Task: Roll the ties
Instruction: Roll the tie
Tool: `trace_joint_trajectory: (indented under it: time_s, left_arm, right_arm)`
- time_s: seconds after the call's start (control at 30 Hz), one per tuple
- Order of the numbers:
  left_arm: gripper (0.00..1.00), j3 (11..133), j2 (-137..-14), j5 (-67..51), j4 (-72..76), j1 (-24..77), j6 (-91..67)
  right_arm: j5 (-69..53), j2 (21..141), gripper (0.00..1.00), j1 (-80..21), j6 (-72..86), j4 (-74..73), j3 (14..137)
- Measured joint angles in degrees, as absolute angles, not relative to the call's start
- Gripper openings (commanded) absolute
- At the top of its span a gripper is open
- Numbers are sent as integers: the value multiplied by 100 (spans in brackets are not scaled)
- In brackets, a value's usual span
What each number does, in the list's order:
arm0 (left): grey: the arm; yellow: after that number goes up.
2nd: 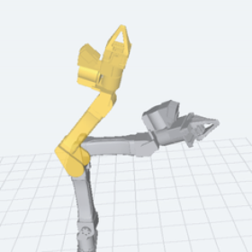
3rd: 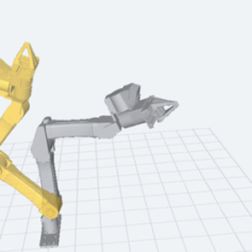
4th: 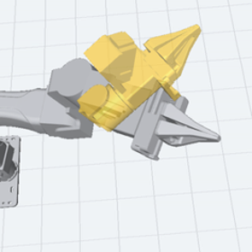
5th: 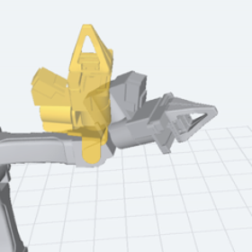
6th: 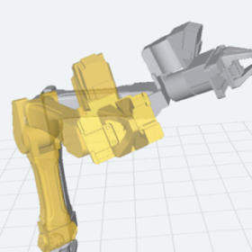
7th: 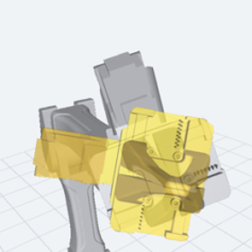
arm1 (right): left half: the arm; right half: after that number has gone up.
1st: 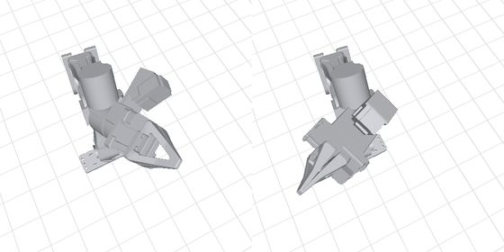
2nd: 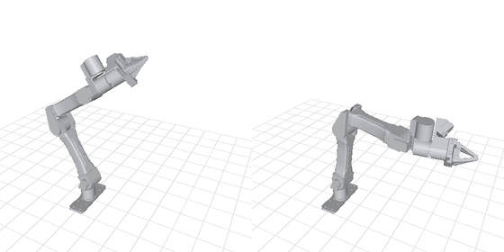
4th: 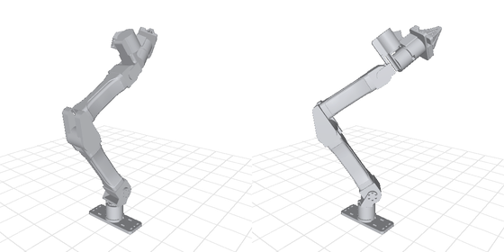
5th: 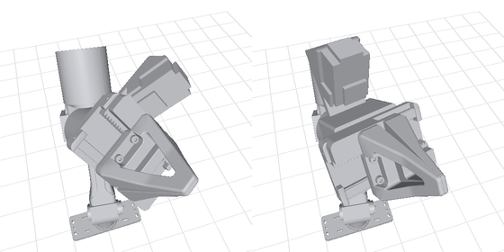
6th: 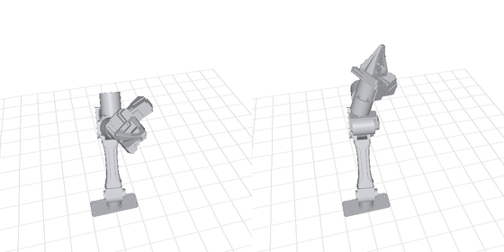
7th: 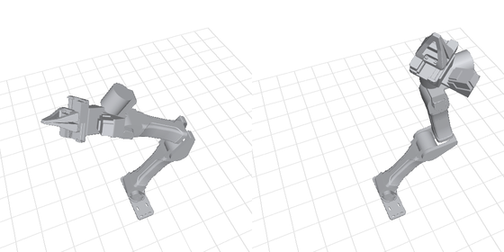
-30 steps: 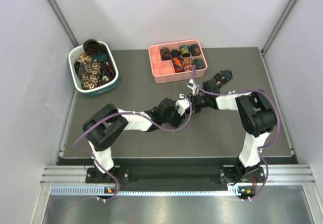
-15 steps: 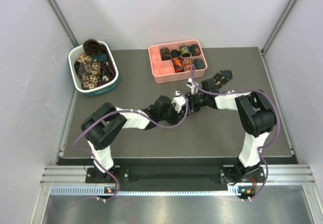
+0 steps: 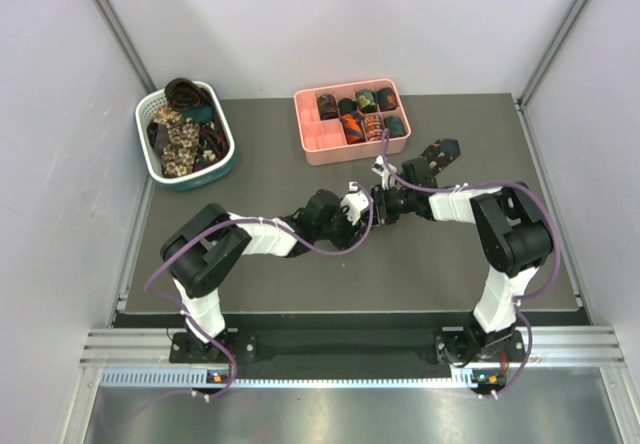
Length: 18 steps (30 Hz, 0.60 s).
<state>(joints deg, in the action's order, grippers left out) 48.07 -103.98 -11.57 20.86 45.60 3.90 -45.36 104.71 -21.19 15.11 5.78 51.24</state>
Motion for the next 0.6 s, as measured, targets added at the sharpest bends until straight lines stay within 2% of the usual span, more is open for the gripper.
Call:
trace_joint_trajectory:
  time_s: [0.2, 0.47, 0.6]
  left_arm:
    - [50, 4871, -10396, -1212, 1949, 4578, 565]
    - [50, 4904, -10403, -1002, 1852, 4687, 744]
    - [50, 4956, -10429, -895, 1789, 4729, 744]
  right_arm:
    - [-4536, 10556, 9, -2106, 1500, 534, 5144]
    - [-4543, 10565, 13, -2082, 1496, 493, 5146]
    - [-4534, 10565, 19, -2082, 1494, 489, 5146]
